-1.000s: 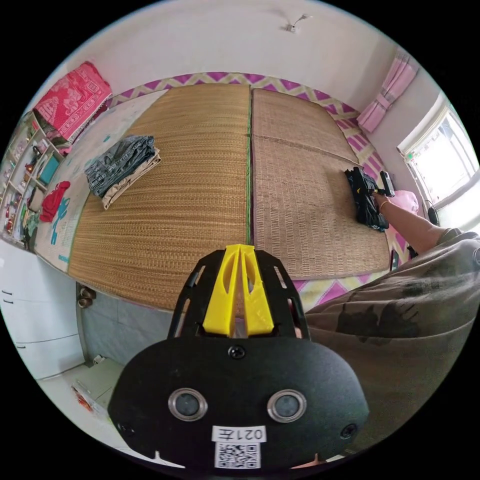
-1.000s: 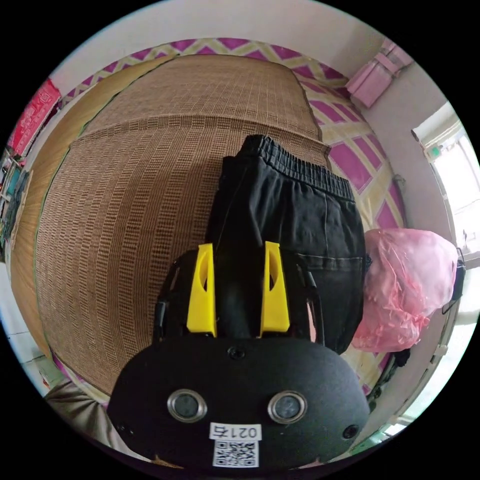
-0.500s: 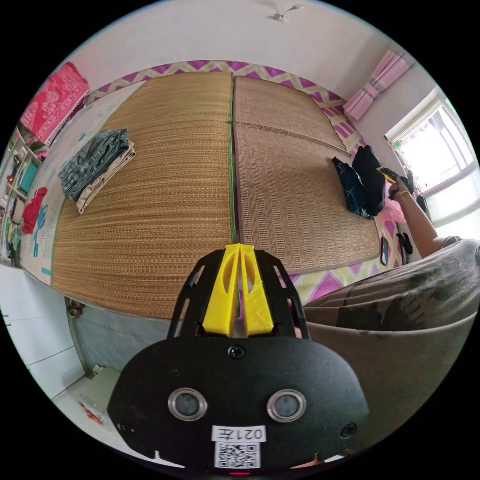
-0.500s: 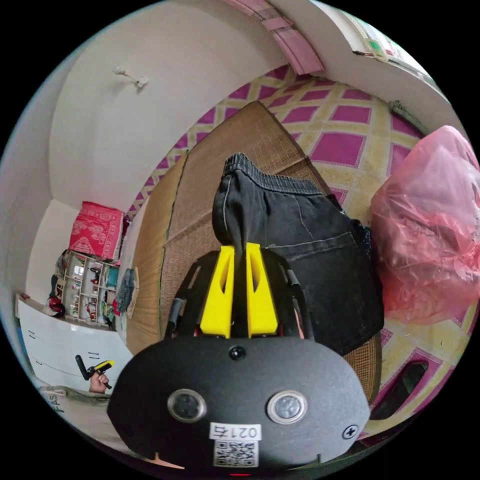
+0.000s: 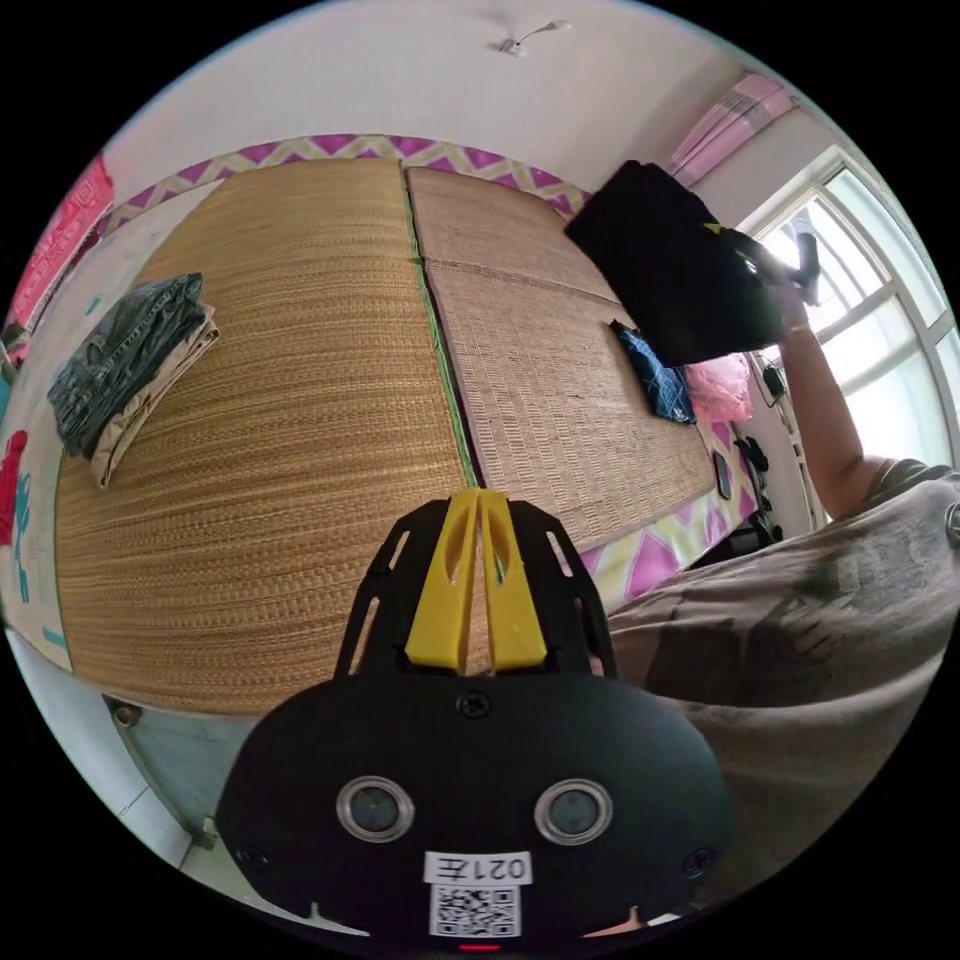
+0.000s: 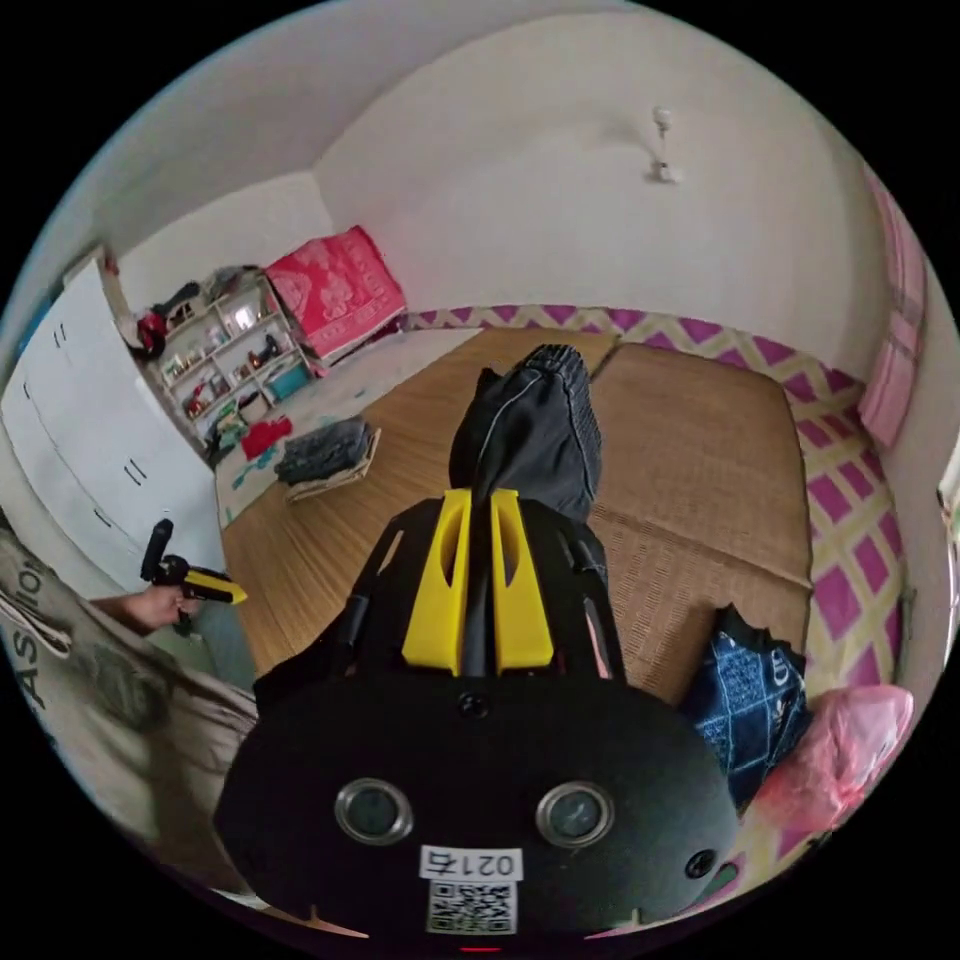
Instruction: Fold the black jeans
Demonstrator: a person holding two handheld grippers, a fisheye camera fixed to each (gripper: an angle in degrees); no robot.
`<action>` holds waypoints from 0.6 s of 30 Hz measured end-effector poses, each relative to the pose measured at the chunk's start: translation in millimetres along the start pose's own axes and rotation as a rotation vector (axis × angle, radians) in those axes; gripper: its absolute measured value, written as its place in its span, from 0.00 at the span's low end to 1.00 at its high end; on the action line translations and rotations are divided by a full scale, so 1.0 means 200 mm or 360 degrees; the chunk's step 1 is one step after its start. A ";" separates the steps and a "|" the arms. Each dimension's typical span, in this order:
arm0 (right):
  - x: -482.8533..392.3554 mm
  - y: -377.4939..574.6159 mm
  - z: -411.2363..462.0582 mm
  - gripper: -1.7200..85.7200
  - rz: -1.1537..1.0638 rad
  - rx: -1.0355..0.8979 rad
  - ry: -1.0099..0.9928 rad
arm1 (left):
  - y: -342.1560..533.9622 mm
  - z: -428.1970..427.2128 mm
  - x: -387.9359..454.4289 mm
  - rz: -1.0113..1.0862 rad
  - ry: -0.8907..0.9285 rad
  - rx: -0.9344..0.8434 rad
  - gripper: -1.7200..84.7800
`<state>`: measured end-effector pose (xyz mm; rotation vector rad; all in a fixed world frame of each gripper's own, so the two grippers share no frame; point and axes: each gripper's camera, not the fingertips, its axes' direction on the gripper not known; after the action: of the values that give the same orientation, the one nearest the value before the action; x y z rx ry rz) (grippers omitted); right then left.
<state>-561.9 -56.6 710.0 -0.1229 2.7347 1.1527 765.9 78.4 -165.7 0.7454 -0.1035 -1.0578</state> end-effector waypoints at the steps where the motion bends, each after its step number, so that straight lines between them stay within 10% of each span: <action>1: -0.11 -0.04 0.09 0.04 -0.0068 -0.0036 0.0013 | 0.07 -0.03 -0.11 -0.0019 0.0025 0.0013 0.01; 9: -1.36 0.13 1.59 0.04 -0.0314 -0.0839 -0.0160 | 0.70 -0.16 -0.88 -0.0277 0.0049 -0.0034 0.01; 18: -1.81 0.08 1.95 0.20 -0.0317 -0.0742 -0.0142 | 1.29 -0.19 -1.41 -0.0553 0.0052 -0.0020 0.01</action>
<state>-160.7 237.0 521.1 -0.3815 2.2674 1.6612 832.7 398.9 34.5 0.7858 0.0635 -1.3738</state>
